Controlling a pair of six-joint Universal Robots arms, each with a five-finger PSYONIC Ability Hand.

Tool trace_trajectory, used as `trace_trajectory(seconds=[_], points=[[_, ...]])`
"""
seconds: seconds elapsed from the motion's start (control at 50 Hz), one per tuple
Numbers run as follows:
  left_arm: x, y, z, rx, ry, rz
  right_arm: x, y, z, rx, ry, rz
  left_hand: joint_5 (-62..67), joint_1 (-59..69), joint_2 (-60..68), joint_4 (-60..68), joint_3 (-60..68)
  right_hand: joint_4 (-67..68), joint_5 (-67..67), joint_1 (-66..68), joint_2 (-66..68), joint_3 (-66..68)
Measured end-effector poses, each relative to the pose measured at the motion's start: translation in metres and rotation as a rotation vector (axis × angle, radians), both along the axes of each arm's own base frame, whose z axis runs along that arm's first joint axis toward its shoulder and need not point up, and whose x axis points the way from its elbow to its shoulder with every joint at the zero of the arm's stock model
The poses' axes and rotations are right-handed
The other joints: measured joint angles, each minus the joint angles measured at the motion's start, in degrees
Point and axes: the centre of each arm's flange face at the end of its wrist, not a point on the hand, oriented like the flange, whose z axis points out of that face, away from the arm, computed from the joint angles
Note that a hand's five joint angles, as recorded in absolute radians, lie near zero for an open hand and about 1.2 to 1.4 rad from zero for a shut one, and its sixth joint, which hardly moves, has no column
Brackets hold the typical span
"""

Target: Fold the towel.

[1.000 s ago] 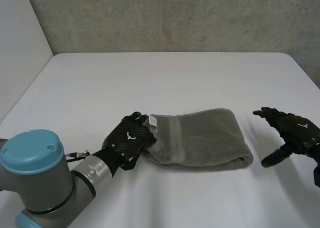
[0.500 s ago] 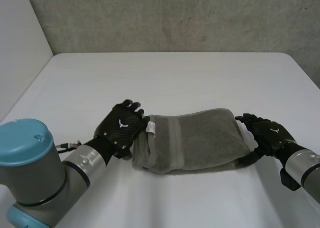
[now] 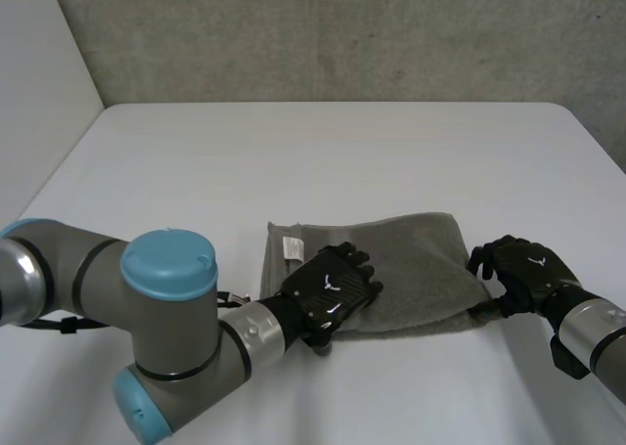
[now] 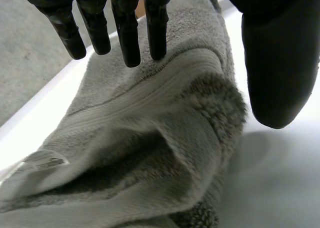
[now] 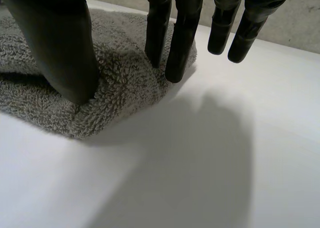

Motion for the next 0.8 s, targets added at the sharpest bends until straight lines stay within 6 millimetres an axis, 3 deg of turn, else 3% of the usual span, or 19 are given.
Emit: trace_trajectory(seconds=[0.28,0.46,0.62,0.8], points=[[-0.004,0.002,-0.007,-0.013,-0.025,-0.013,0.001,-0.001,0.002,-0.021,-0.004,0.012,0.0,-0.2,0.0,0.0,0.0,0.0,26.5,22.9,26.7,0.0],[-0.003,0.002,-0.003,-0.026,-0.026,-0.011,0.007,-0.002,0.022,-0.098,-0.014,0.049,0.0,-0.6,0.0,0.0,0.0,0.0,27.3,23.2,27.8,0.0],[-0.001,0.002,0.006,-0.036,-0.016,-0.005,0.042,0.018,0.053,-0.210,-0.037,0.196,0.0,-0.6,0.0,0.0,0.0,0.0,27.6,23.6,28.4,0.0],[0.014,-0.001,0.023,-0.031,-0.014,0.037,0.075,0.038,0.062,-0.245,-0.049,0.328,0.0,-0.6,0.0,0.0,0.0,0.0,27.6,23.6,28.6,0.0]])
